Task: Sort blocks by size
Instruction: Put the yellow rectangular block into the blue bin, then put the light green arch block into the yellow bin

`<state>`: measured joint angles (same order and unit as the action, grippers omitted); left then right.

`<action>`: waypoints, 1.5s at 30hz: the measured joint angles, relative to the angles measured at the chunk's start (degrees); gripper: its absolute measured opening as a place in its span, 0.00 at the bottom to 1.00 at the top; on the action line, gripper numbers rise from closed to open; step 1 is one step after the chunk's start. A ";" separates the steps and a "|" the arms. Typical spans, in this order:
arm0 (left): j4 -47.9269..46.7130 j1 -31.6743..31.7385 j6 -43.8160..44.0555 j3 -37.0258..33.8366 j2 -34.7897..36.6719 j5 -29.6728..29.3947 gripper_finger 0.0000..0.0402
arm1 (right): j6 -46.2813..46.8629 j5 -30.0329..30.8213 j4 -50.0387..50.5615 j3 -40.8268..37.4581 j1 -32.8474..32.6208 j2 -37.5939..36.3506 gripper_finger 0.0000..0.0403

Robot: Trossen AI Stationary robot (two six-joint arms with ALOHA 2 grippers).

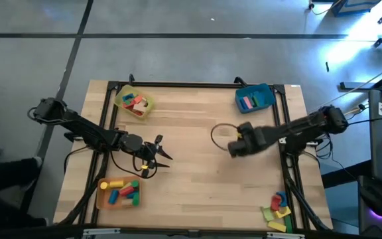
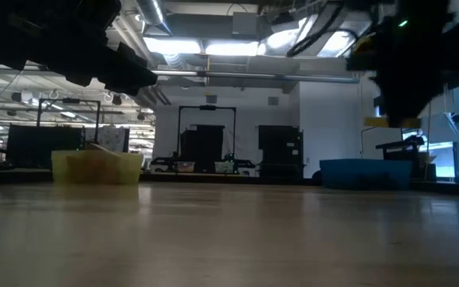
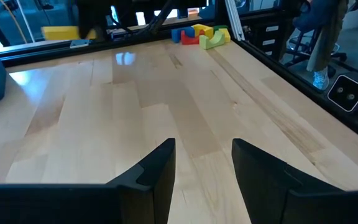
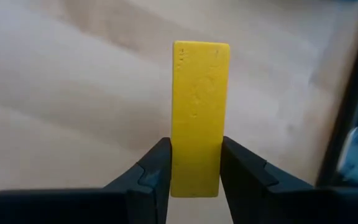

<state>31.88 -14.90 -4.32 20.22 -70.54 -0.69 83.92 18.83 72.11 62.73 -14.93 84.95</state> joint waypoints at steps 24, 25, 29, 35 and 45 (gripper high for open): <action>-0.01 0.00 -0.16 -0.01 0.01 0.01 0.36 | -48.17 10.29 -16.94 -0.01 45.26 2.21 0.29; 0.00 0.00 -0.17 0.01 0.00 0.01 0.36 | -49.64 10.26 -18.39 -0.01 46.39 2.73 0.29; 0.00 0.00 -0.17 -0.01 0.00 0.01 0.36 | -52.84 10.20 -22.47 -0.01 49.65 5.38 0.29; 0.02 0.00 -0.17 0.00 0.00 0.02 0.36 | -54.08 12.09 -24.97 -0.01 51.12 9.04 0.33; 0.06 0.00 -0.17 -0.01 0.00 0.02 0.36 | -54.60 6.96 -24.15 -0.01 50.72 9.38 0.62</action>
<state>31.93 -14.90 -4.49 20.21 -70.54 -0.67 29.32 25.78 47.96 62.72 35.79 94.32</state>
